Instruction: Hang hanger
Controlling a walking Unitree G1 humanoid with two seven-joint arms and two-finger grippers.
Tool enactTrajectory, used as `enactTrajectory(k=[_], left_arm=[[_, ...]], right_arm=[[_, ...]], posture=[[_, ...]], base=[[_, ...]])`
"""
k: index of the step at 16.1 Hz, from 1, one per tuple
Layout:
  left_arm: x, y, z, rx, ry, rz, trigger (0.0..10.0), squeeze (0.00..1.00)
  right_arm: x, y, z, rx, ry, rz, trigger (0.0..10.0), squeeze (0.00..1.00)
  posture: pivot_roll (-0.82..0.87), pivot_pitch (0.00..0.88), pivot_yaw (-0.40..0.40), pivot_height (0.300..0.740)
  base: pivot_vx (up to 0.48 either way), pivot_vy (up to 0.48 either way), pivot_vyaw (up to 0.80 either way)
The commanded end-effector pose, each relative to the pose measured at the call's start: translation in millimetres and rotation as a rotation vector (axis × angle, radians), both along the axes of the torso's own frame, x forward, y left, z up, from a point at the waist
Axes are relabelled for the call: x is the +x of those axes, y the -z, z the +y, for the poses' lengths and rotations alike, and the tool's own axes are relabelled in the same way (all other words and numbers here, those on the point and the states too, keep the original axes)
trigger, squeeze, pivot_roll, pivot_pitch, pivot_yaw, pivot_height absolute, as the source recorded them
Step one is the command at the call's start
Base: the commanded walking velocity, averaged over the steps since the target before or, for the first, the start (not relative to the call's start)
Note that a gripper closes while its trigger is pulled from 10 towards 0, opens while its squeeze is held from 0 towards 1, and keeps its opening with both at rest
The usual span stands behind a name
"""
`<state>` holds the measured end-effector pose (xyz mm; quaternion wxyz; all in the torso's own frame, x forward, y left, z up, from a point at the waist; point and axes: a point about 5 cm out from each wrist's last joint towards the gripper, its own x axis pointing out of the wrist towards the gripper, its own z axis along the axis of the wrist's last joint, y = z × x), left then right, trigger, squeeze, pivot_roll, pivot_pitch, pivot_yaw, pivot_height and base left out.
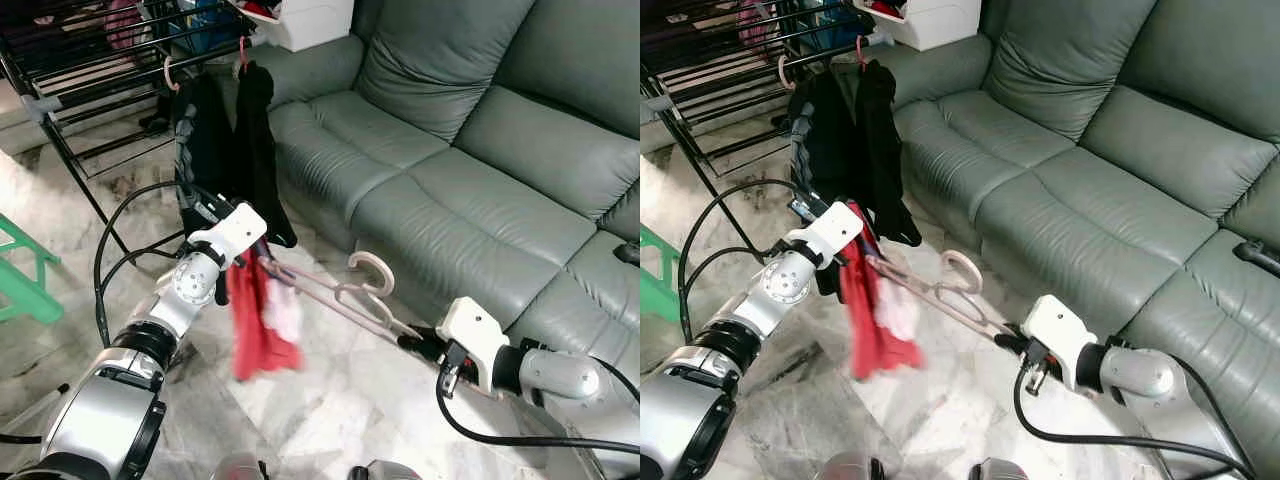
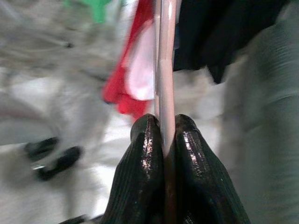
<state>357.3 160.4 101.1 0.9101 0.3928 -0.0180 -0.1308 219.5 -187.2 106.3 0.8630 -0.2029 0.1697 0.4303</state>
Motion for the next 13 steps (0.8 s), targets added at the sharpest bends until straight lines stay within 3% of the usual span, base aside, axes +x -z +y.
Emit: enactTrajectory(k=[1,7,13], left_arm=[[3.5,-8.0,-1.3,0.001,0.020,-0.029,10.0,0.00],[-1.5,-5.7,-12.7,-0.021,0.096,-0.025,10.0,0.00],[-0.2,-8.1,-15.6,-0.021,0.105,-0.036,10.0,0.00]], right_arm=[[11.6,-11.6,-5.0,-0.016,0.042,-0.099,10.0,0.00],[14.8,-5.0,-0.7,-0.013,0.048,-0.111,10.0,0.00],[1.7,-0.7,7.6,0.028,-0.019,-0.023,10.0,0.00]], posture=[[-0.08,0.018,0.039,0.740],[-0.08,0.018,0.039,0.740],[-0.07,0.022,0.040,0.740]], base=[[0.000,0.000,0.00],[0.000,0.000,0.00],[0.000,0.000,0.00]])
